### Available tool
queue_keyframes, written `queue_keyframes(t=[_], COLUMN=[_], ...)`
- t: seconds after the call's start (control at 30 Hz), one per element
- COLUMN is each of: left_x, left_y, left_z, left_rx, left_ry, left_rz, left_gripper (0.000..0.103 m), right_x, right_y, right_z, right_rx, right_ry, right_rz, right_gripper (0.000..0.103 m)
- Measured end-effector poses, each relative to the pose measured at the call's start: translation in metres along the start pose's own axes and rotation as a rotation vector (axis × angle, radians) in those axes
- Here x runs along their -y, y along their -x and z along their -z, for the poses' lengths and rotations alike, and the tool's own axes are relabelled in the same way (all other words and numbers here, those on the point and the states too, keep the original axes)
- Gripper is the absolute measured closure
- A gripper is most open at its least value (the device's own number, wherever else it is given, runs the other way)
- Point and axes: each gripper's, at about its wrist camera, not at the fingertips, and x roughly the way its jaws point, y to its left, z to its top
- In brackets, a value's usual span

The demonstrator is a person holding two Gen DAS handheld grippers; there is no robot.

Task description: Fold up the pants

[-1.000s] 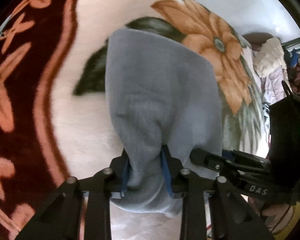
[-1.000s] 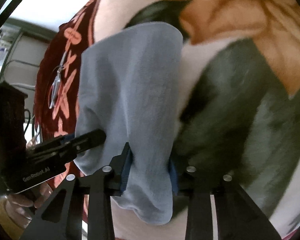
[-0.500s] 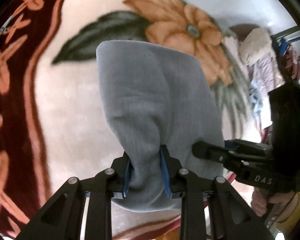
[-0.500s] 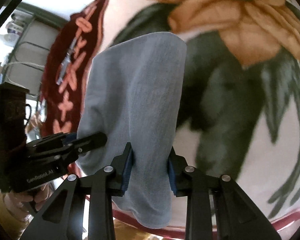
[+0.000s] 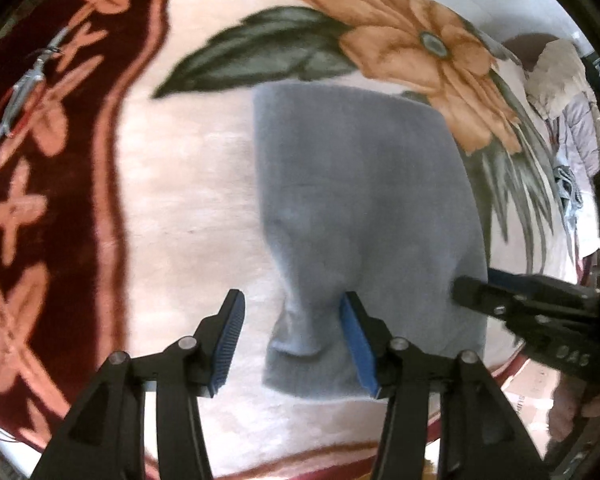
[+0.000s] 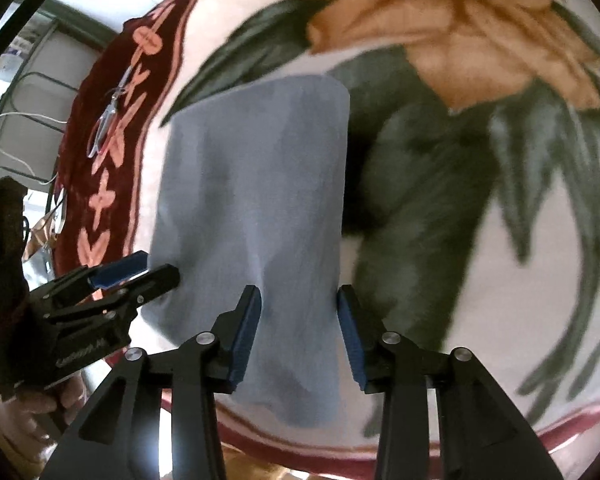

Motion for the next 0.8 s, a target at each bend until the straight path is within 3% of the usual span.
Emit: queue_keyframes(t=[0.23,0.37,0.6,0.8], left_x=[-0.007,0.002,0.019,0.026], left_y=[-0.004,0.003,0.023,0.029], left_z=[0.006,0.005,0.015,0.027], left_rx=[-0.035,-0.05,-0.072,-0.085], left_ry=[0.026,-0.006,-0.033,-0.008], left_rz=[-0.023,-0.052,-0.081,-0.101], left_gripper=[0.05,0.05,0.028,0.027], right_x=[0.003,-0.006,-0.033,-0.045], right_y=[-0.021,-0.006,0.025,0.027], right_z=[0.012,0.019,0.036,0.044], right_rx=[-0.061,-0.02,0.026,0.025], right_ry=[-0.035,-0.014,0.085,0.09], right_rz=[0.02,0.057,0.12,0.119], right_gripper=[0.063,0.063,0.062,0.062])
